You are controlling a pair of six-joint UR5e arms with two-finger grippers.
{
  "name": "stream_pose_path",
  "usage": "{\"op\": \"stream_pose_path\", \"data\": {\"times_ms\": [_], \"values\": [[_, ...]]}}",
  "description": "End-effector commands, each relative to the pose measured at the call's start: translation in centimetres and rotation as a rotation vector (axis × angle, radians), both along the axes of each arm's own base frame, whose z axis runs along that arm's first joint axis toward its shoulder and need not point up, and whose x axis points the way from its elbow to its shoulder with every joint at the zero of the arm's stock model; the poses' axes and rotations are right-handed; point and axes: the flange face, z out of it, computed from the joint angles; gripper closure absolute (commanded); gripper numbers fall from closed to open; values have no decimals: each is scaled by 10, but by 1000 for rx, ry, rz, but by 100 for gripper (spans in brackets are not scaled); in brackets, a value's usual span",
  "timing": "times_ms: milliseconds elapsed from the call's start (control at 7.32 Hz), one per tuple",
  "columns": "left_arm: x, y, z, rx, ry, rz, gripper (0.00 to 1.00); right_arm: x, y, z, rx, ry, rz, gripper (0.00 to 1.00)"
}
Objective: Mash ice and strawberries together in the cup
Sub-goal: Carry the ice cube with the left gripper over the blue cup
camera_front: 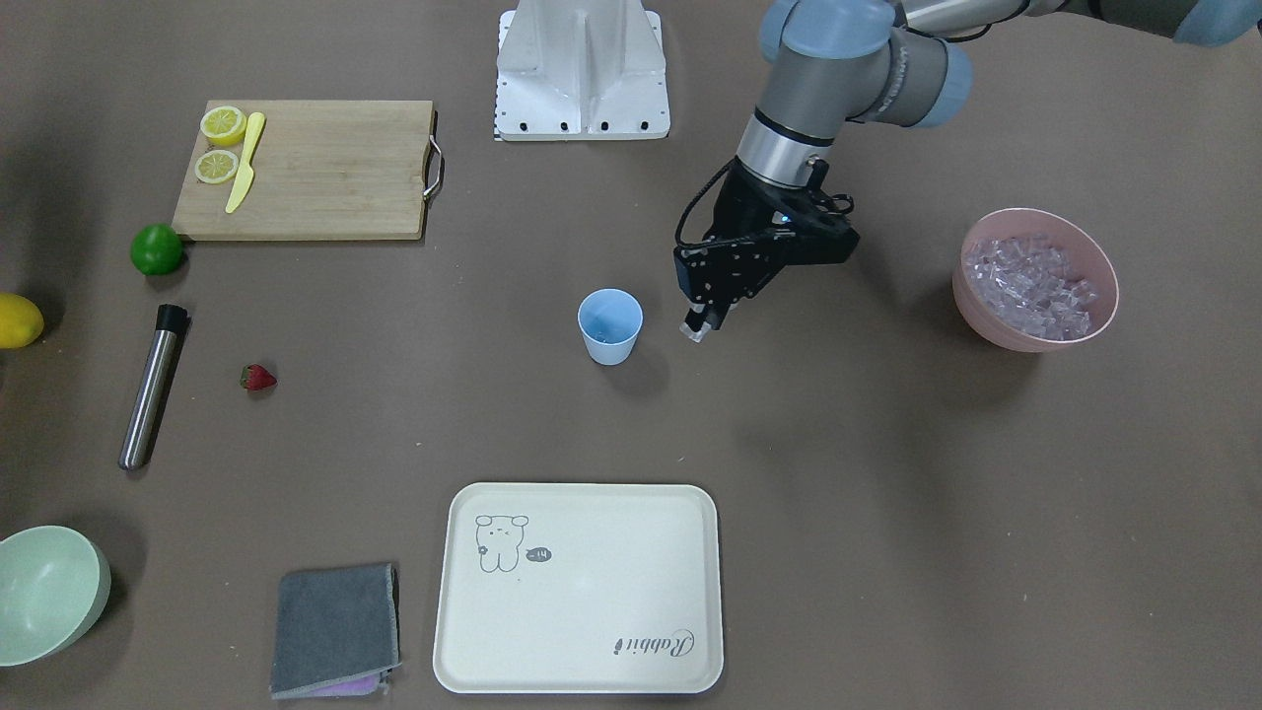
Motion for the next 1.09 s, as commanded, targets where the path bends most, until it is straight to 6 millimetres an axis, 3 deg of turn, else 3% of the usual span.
{"op": "stream_pose_path", "data": {"times_ms": [0, 546, 819, 956], "values": [[26, 11, -6, 10, -5, 3, 100, 0, 0, 0, -11, -3, 8, 0], [51, 34, -6, 12, -13, 15, 100, 0, 0, 2, -14, -1, 8, 0], [50, 33, -7, 13, -12, 12, 12, 0, 0, 2, -14, -1, 8, 0], [50, 33, -6, 15, -14, 14, 4, 0, -1, 1, -13, -4, 8, 0]]}}
